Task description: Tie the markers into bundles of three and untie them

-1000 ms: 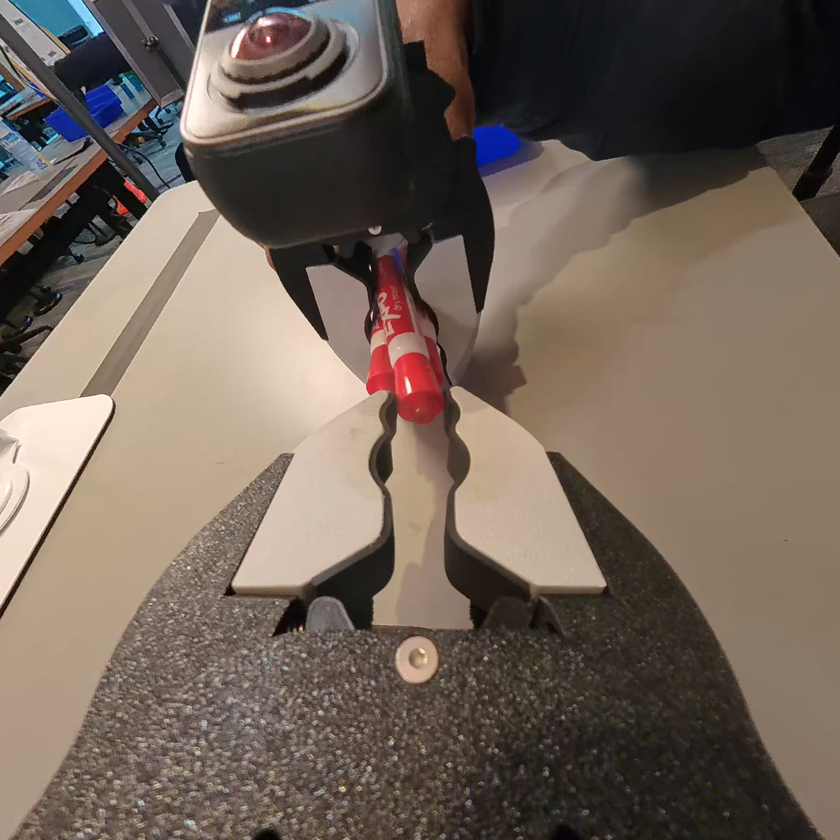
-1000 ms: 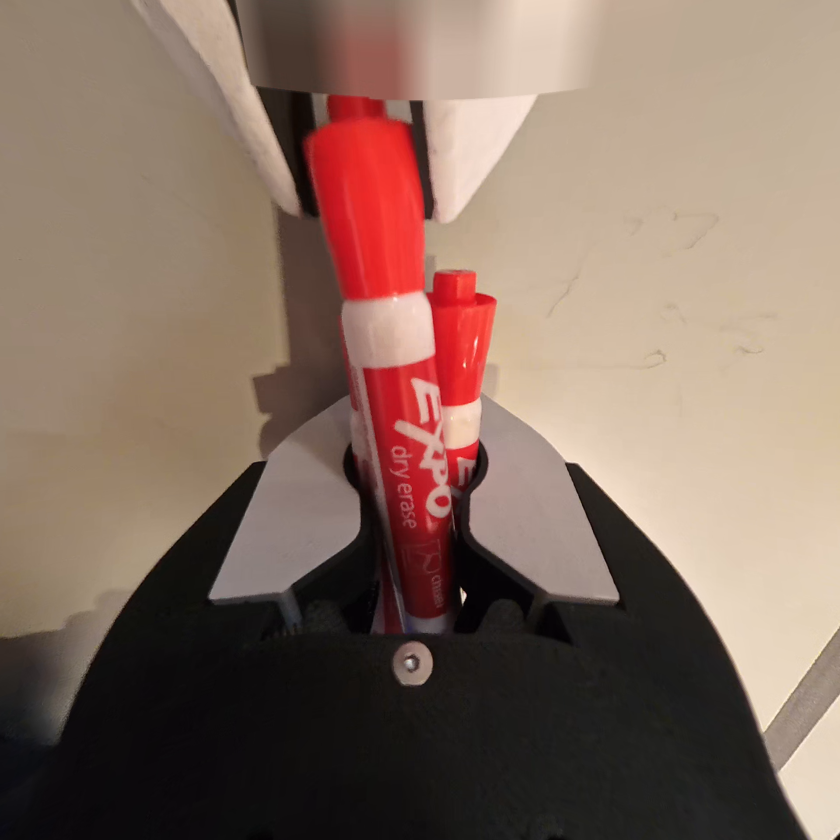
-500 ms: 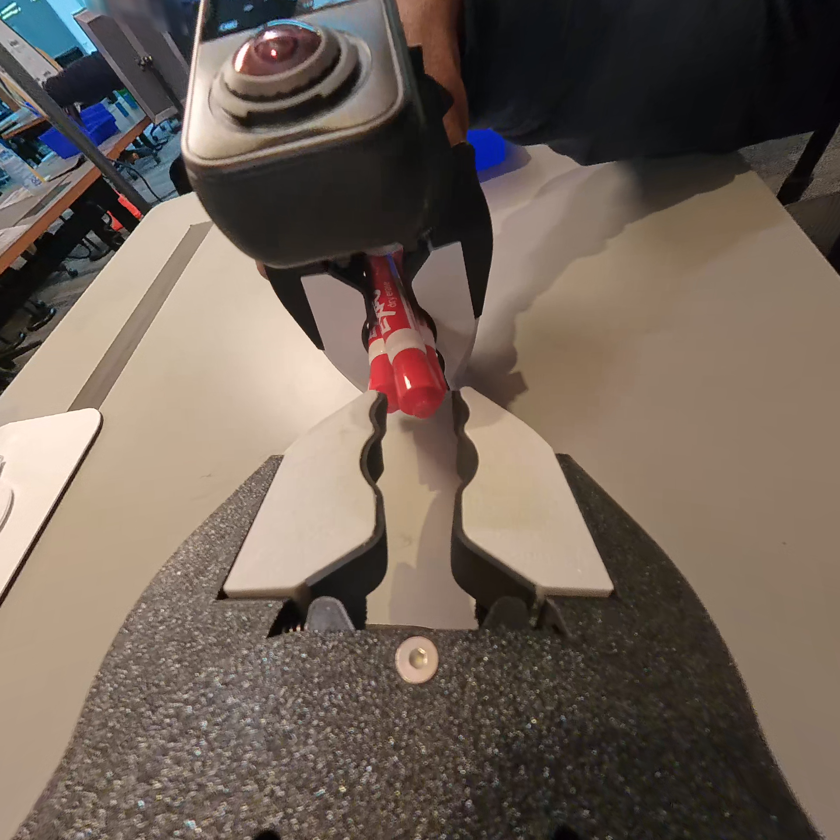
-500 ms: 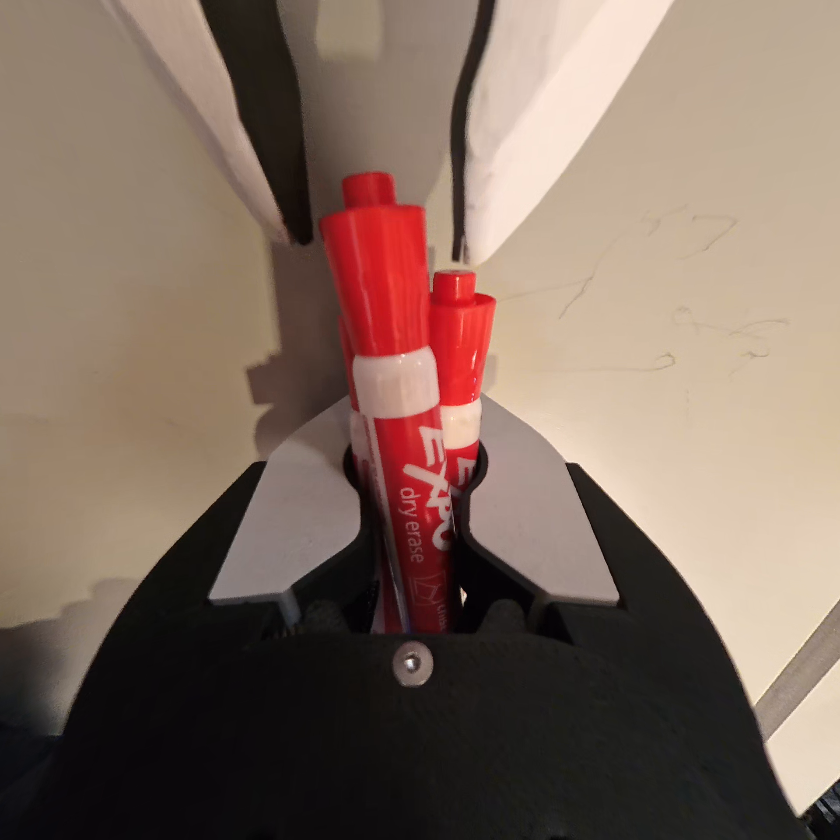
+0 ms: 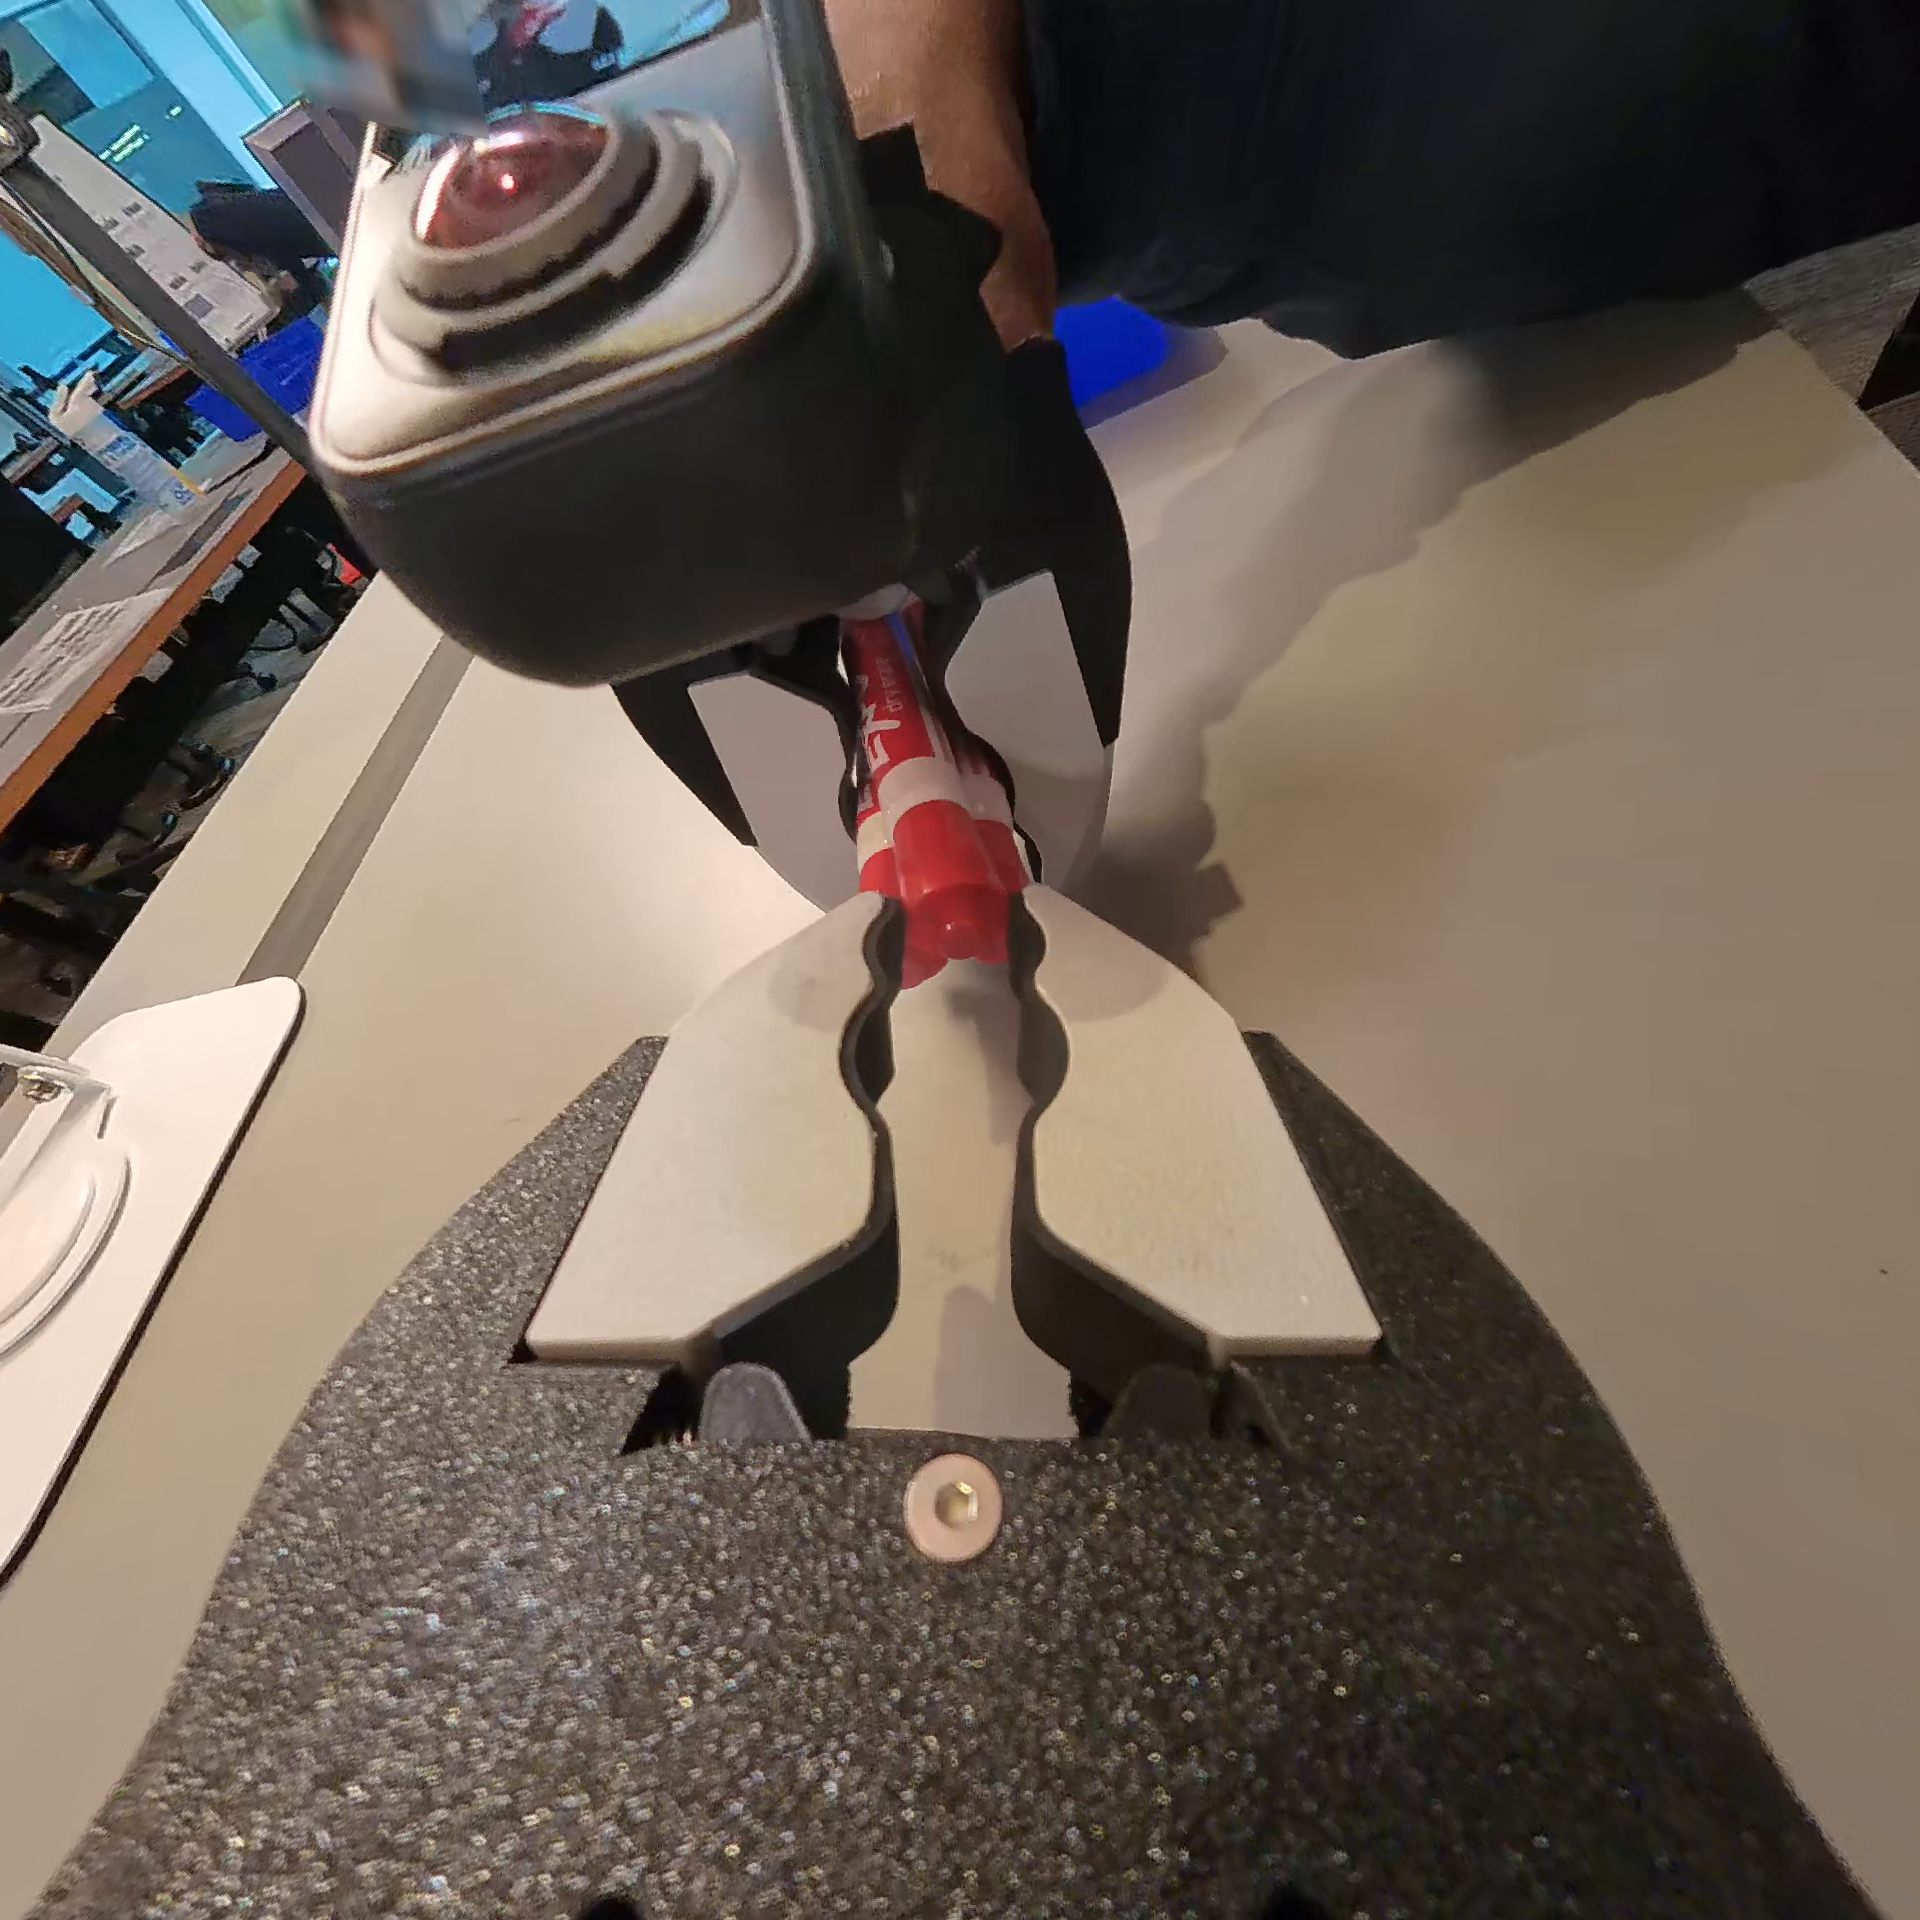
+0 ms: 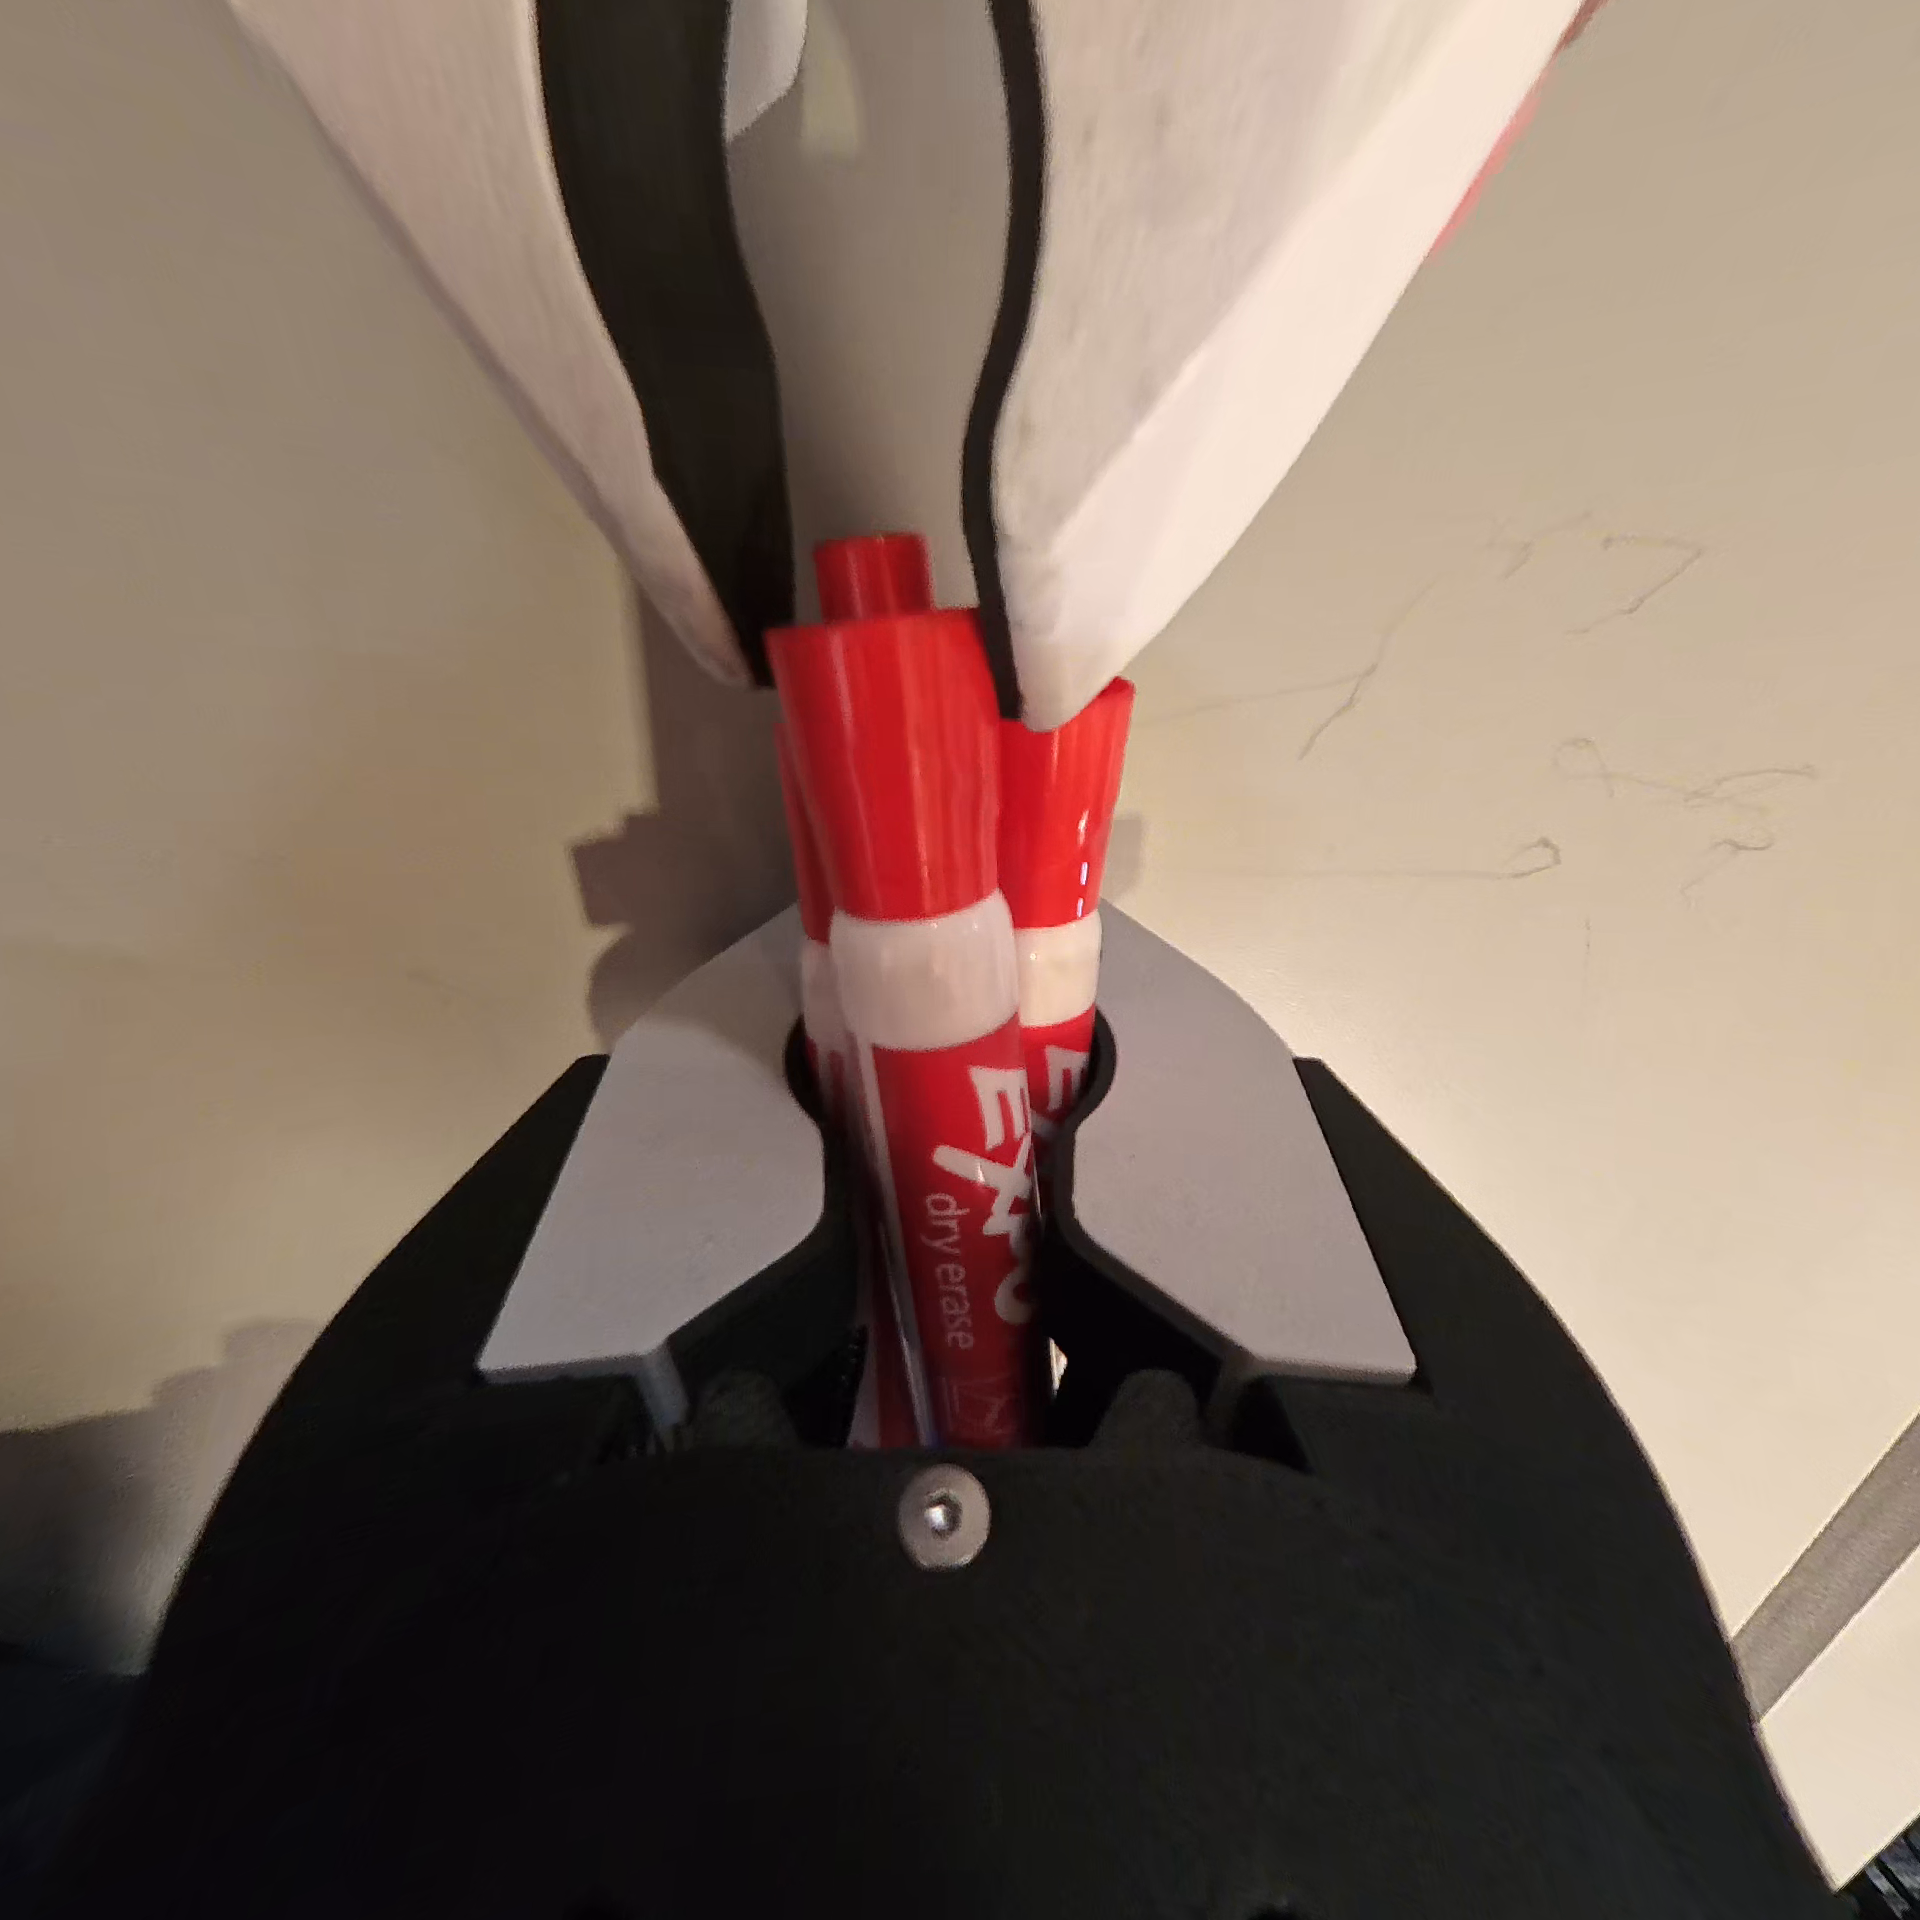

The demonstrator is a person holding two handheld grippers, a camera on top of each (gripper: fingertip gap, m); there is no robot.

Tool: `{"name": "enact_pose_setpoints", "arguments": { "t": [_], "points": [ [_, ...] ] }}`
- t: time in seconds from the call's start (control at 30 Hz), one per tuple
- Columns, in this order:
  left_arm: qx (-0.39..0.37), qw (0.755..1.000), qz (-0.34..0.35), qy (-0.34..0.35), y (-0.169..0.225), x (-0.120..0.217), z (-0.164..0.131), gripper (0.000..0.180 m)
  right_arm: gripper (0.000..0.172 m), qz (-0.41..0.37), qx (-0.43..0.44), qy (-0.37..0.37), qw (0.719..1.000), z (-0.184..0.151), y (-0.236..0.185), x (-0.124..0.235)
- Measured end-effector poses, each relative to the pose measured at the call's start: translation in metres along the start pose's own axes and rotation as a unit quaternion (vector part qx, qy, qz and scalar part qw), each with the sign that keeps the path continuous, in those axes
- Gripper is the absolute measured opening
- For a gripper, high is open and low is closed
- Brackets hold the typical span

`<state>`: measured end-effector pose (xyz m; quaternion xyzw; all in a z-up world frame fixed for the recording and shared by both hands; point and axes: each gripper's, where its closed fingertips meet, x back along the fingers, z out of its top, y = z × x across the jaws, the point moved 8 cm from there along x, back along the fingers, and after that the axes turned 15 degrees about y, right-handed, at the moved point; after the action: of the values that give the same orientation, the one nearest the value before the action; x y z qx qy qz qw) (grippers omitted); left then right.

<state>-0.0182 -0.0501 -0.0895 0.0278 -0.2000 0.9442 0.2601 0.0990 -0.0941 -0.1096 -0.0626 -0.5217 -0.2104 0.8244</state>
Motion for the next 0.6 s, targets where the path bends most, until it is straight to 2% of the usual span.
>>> {"name": "enact_pose_setpoints", "arguments": {
  "t": [0.6],
  "points": [
    [-0.008,1.0,0.007,0.007,-0.0002,0.0,0.0009,0.019,0.041,0.002,-0.002,-0.003,1.0,-0.0014,-0.0004,-0.0003]
  ]
}}
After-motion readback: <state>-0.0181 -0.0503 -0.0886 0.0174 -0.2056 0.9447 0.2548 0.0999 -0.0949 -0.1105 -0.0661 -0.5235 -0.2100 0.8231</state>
